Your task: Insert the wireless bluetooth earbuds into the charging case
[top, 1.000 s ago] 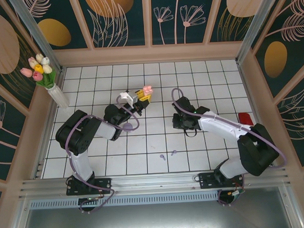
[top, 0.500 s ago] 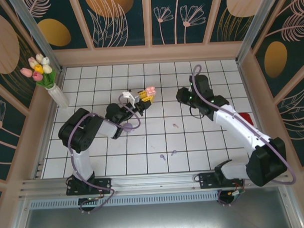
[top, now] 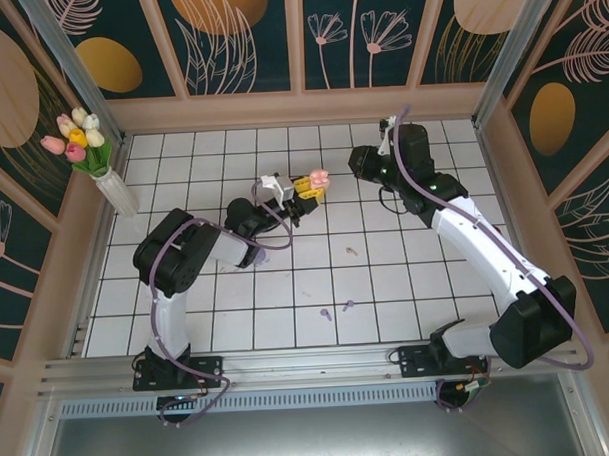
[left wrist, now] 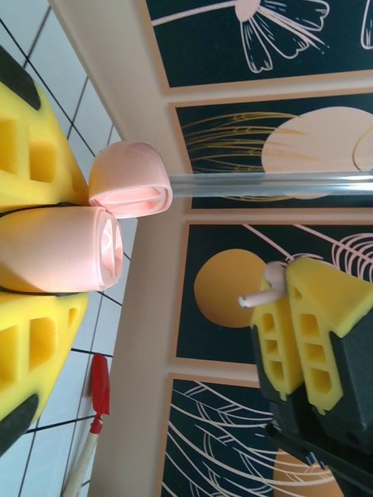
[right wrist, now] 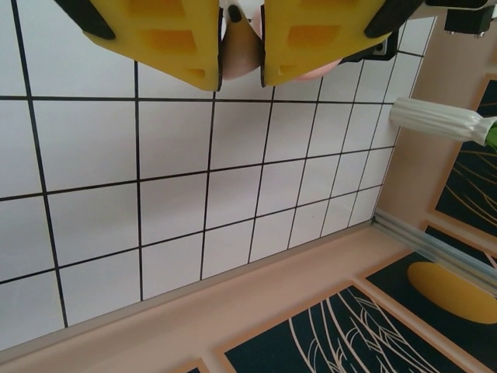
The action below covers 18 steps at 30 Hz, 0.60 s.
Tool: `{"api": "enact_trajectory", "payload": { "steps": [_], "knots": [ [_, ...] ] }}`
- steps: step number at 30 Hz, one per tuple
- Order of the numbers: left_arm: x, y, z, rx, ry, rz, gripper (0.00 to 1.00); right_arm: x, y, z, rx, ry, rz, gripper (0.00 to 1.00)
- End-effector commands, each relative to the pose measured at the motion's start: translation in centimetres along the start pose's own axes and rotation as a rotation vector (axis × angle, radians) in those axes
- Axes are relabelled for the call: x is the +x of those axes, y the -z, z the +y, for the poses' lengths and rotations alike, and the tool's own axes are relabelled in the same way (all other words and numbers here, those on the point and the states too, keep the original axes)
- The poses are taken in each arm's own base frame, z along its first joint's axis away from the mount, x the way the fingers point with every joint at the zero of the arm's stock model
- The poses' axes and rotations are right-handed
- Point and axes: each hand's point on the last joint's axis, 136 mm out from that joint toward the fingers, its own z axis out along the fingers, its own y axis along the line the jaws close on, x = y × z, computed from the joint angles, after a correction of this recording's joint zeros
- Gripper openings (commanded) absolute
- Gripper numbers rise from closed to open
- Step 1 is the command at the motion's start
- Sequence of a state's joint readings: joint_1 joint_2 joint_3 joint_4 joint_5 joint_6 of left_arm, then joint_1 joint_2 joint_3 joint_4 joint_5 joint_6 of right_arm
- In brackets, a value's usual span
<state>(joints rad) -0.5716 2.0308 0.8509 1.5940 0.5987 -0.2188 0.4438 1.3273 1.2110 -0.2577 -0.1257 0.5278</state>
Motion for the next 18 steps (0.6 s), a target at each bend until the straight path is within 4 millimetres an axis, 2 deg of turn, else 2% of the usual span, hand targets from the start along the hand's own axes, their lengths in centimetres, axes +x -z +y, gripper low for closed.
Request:
{"api": "enact_trajectory", "payload": {
  "steps": [1, 7, 10, 11, 18],
  "knots": [
    [-3.7, -0.8, -1.4, 0.073, -0.076, -0.154, 0.00, -1.2, 0.0, 1.3, -0.068, 0.028, -0.034, 0.17],
    [-3.7, -1.9, -1.2, 0.092, -0.052, -0.161, 0.00, -0.7, -0.2, 1.7, -0.099, 0.035, -0.029, 0.17],
    [-2.8, -2.1, -1.1, 0.090, -0.015, -0.137, 0.00, -0.4, -0.4, 1.6, -0.101, 0.035, -0.020, 0.17],
    [-3.7, -2.7, -1.0, 0.095, -0.026, -0.157, 0.00, -0.3, -0.5, 1.6, -0.103, 0.034, -0.017, 0.17],
    [-3.9, -3.6, -0.9, 0.103, -0.004, -0.161, 0.00, 1.4, -1.7, 0.9, -0.107, 0.016, 0.020, 0.17]
  ]
}}
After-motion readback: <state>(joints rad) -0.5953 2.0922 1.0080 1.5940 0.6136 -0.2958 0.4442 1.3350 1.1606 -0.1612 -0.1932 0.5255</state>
